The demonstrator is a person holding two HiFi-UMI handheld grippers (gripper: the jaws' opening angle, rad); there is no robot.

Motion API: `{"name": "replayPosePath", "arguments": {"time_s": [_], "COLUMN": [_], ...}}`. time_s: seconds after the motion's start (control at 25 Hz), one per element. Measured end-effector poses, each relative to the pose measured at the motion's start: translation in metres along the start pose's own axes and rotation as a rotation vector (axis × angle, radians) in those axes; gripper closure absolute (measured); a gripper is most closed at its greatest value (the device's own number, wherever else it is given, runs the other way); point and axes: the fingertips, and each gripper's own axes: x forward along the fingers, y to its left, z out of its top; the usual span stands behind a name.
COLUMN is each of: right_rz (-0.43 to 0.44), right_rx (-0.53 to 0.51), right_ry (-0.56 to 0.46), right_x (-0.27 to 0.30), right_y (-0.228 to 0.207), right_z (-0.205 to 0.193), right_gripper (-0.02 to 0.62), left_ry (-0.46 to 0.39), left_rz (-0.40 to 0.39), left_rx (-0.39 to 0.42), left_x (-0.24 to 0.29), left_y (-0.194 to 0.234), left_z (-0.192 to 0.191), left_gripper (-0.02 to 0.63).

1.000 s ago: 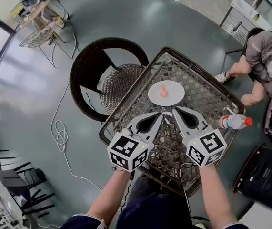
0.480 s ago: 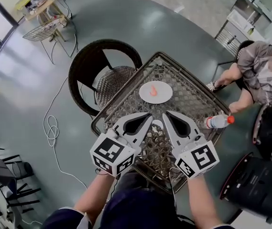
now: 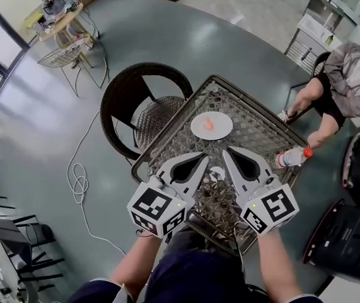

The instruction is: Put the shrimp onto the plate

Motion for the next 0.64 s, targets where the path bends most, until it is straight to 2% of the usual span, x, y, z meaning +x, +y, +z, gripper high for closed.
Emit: {"name": "replayPosePath", "arguments": {"time_s": [0.64], "right_rz": [-0.018], "right_rx": [-0.015], "right_ry": [-0.020], "right_x": [-0.017], "right_y": [0.009], "right_z": [0.006], "right_gripper": [0.591], "left_ry": [-0.019], "left_rz": [-0.017], "left_rx": [0.010], "left_x": [-0.008], "left_y": [-0.018], "left_z": [0.000], "left_gripper": [0.597]}}
